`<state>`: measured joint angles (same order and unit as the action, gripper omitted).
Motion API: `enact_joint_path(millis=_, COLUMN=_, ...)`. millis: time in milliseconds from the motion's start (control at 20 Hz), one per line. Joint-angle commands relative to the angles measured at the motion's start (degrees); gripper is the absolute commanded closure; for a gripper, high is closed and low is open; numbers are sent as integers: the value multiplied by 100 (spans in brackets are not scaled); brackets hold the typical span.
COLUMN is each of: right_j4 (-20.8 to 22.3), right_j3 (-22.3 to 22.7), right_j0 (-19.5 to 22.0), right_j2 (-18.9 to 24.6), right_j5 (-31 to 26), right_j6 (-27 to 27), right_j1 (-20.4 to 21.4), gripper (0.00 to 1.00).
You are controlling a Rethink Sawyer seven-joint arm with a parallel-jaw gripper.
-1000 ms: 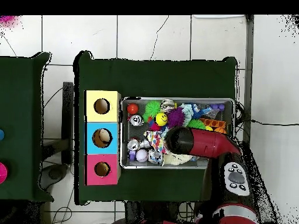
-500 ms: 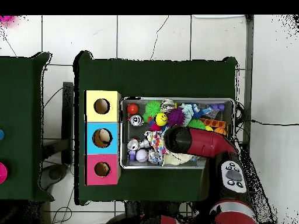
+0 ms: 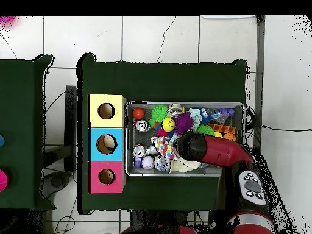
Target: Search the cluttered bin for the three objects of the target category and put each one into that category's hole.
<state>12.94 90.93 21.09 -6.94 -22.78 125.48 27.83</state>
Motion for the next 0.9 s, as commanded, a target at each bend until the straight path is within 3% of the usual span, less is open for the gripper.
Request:
enact_joint_path(millis=50, right_j4=144, right_j3=450, right_j0=627, right_j2=188, right_j5=-676, right_j6=-352, right_j1=444, gripper=100)
enact_joint_path(millis=200, right_j4=-108, right_j3=363, right_j0=572, right_j2=313, right_j5=-1600, right_j6=-512, right_j1=1018, gripper=100)
enact_joint_path(millis=300, right_j4=-232, right_j3=196, right_j0=371, right_j2=366, right_j5=-2008, right_j6=-337, right_j1=1151, gripper=100)
enact_joint_path(millis=900, right_j4=-199, right_j3=-792, right_j0=-198, right_j2=361, right_j5=-3082, right_j6=318, right_j1=911, gripper=100)
